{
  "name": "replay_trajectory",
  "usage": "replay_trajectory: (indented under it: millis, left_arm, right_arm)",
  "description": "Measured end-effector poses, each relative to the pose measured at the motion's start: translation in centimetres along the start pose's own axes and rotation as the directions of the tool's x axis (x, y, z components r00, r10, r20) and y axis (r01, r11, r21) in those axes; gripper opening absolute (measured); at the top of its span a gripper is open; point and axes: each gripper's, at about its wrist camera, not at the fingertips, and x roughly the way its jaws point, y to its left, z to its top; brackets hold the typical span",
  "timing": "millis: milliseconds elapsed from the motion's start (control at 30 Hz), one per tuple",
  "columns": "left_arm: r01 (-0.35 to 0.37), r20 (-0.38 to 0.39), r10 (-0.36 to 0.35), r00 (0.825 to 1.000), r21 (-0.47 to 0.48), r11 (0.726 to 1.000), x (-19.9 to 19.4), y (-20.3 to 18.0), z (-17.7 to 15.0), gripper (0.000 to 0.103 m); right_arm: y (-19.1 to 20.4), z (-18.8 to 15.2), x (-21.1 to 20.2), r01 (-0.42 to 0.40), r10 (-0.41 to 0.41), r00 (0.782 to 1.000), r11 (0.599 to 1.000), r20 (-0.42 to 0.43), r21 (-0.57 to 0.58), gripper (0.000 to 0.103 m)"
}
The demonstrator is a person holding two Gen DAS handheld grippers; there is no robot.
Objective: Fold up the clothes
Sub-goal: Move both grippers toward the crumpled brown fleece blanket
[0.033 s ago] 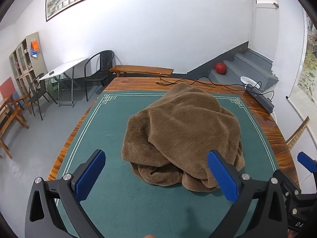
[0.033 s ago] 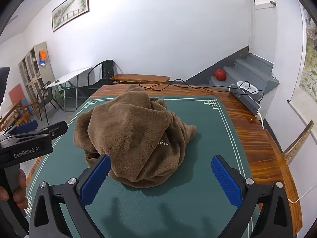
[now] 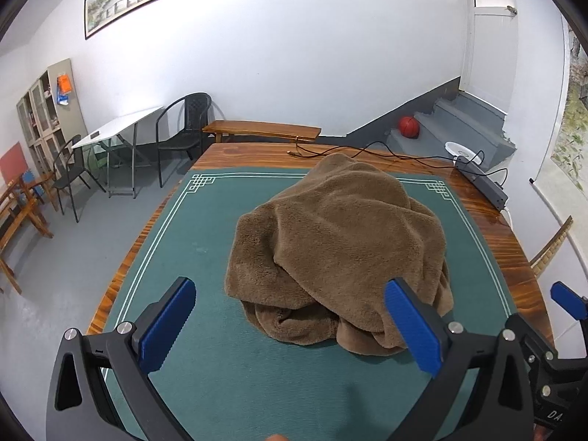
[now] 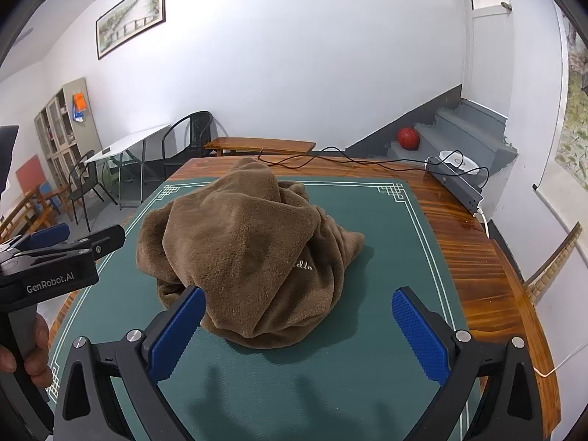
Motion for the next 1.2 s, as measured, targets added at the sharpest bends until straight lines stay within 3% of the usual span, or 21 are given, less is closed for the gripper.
replay_trajectory:
  millis: [267, 633, 933, 1000, 1200]
  left_arm:
    - [0.019, 0.019, -0.019, 1.0, -0.04, 0.999, -0.4, 0.7, -0.8, 0.103]
    - [-0.065, -0.023, 0.064, 0.998, -0.072, 0.995, -1.1, 0.8, -1.6, 0.103]
    - [-0.108, -0.06, 0.103, 0.993, -0.085, 0.991, -1.4, 0.6, -4.3, 0.103]
    - [-0.114, -0.071, 0.108, 0.992, -0.088, 0.99, -1.4, 0.5, -4.9, 0.103]
    - [-0.149, -0.106, 0.139, 0.985, -0.092, 0.985, -1.3, 0.5, -6.8, 0.103]
  right_arm:
    - [0.4, -0.3, 1.1, -0.039, 0.039, 0.999, 0.999, 0.0, -0.008, 0.103]
    - [0.5, -0.2, 1.9, -0.091, 0.091, 0.996, 0.995, -0.015, -0.027, 0.103]
    - [1.8, -0.5, 5.9, -0.133, 0.123, 0.986, 0.987, -0.11, -0.094, 0.103]
    - [1.9, -0.4, 7.3, -0.115, 0.1, 0.984, 0.989, -0.15, -0.096, 0.103]
    - [2.7, -1.5, 5.3, -0.168, 0.159, 0.985, 0.975, -0.074, -0.146, 0.103]
